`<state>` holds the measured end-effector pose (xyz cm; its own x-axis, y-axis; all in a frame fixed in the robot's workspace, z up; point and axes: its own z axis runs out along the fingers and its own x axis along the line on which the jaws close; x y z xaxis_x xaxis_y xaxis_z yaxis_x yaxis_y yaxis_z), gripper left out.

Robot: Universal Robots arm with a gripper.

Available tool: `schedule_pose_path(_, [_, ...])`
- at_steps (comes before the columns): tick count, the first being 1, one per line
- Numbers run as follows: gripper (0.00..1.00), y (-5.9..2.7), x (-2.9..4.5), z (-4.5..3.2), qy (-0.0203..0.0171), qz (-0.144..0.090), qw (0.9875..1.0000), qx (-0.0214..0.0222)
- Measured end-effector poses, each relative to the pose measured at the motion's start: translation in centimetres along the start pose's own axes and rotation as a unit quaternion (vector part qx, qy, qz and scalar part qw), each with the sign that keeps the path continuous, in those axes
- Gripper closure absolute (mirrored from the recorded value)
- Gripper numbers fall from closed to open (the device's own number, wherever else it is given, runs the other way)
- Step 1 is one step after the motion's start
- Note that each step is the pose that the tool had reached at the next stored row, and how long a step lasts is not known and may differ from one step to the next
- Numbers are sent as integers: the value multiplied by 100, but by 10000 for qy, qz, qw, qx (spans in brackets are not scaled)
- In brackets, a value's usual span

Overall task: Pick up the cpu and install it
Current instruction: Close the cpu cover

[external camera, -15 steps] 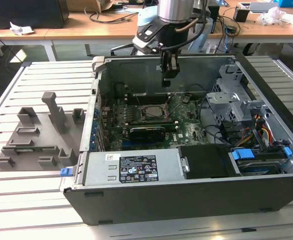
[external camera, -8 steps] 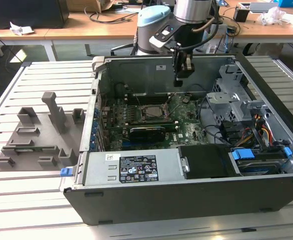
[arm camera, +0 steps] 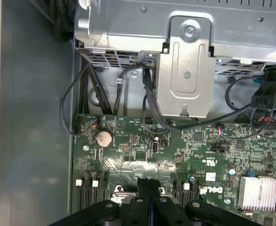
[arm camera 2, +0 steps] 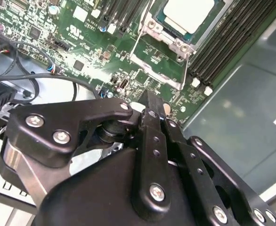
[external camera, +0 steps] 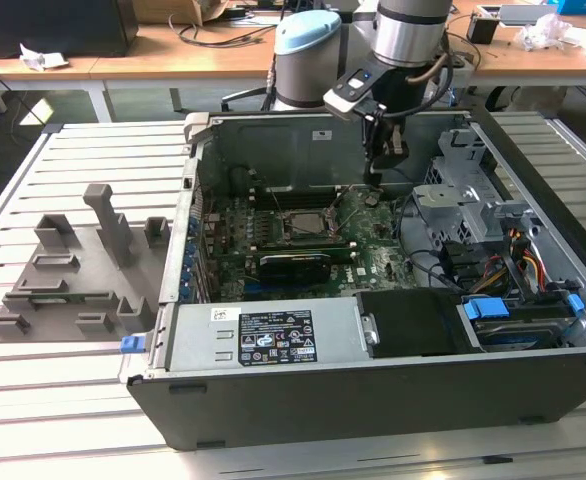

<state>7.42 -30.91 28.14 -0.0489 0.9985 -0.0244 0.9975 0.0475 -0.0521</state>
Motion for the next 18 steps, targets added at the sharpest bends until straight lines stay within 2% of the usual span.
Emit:
schedule_pose_path(7, [89,15,4,156,-1,-13,10000,0])
schedule_pose_path(8, [89,16,6,213,-1,-18,10000,0])
schedule_pose_path(9, [89,-14,13,298,-1,-23,10000,0])
schedule_pose_path(11, [89,-286,28,337,8,-24,10000,-7])
schedule_pose_path(14, [89,-362,32,349,7,-24,10000,-6])
schedule_pose_path(18, [89,-386,33,354,6,-24,10000,-6])
